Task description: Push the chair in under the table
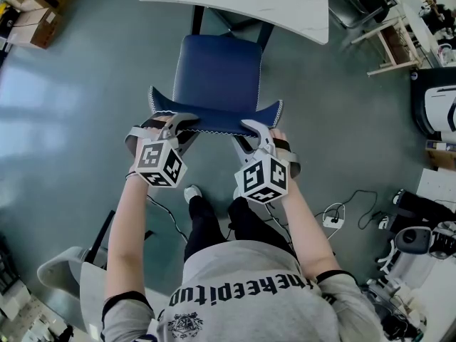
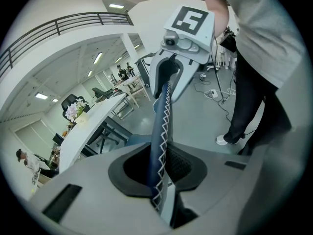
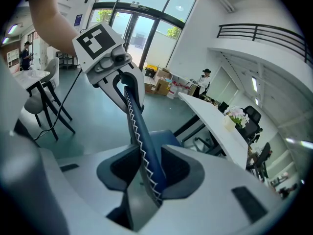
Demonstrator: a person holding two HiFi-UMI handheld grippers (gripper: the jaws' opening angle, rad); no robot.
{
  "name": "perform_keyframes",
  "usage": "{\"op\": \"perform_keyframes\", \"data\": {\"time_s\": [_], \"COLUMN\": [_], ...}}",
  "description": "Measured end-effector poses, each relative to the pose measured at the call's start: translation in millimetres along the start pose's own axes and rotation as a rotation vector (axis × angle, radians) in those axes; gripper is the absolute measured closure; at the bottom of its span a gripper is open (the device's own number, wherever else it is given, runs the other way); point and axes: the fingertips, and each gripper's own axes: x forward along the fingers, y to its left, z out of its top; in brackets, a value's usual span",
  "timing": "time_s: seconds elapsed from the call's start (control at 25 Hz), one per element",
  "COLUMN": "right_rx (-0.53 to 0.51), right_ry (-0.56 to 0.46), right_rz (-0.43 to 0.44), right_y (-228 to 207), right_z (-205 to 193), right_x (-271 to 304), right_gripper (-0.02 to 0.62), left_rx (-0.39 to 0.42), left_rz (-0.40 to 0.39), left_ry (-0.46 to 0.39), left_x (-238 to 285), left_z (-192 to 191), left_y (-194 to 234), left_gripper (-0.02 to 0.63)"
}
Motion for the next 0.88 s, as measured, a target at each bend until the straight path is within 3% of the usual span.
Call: {"op": "perform_keyframes", "data": {"time_s": [0.24, 0.52, 0.88], "right_rx": [-0.007, 0.001, -0.007], "right_ry": [0.0, 0.014, 0.0], "right_rz": [-0.02, -0.044, -0.013], "right_y": [-3.2, -38.6, -56.1], "right_z": [2.0, 5.1, 4.7], "right_x": [3.7, 25.9, 31.9], "right_gripper": [0.459, 0.462, 0.456], "left_rx": [0.009, 0.011, -0.003], "left_rz": [0.018, 0.024, 0.011], "left_ry": [0.011, 0.034, 0.013], "left_x": [2.1, 23.2, 31.9], "left_z": [-3.4, -8.9, -4.6], "left_y": [4.8, 42.4, 57.1], "left_gripper": [0.531, 0.529, 0.531]}}
